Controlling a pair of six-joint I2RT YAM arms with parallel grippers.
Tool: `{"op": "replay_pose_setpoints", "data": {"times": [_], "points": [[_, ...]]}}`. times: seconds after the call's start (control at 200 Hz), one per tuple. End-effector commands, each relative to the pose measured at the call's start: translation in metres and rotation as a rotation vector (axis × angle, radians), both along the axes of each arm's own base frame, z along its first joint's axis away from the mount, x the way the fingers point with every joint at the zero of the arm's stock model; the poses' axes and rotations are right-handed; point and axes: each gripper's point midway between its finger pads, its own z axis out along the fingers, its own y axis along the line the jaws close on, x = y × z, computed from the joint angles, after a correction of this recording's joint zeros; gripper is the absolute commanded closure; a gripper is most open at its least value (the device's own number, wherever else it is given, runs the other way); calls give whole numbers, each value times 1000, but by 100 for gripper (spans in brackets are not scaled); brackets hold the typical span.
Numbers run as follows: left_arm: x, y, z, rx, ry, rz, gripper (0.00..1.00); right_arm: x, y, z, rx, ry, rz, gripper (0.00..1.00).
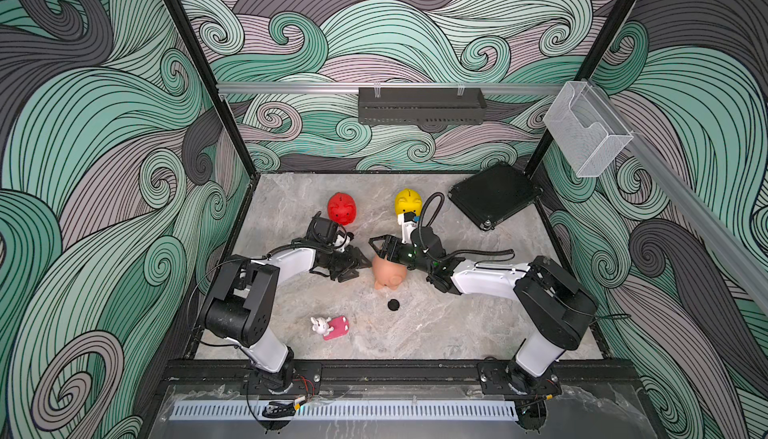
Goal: Close piggy banks
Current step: Turn over the piggy bank at the center of the board.
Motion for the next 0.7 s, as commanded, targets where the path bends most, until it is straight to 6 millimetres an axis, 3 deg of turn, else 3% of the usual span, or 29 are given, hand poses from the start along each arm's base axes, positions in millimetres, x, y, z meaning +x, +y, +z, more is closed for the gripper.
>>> {"op": "replay_pose_setpoints", "data": {"times": [0.0, 0.695], "points": [[0, -2, 0, 6, -7, -23, 40, -10, 3, -11, -57, 52, 15, 28], [-15, 11, 0, 35, -3, -9, 39, -22, 10, -4, -99, 55, 34, 27]]}}
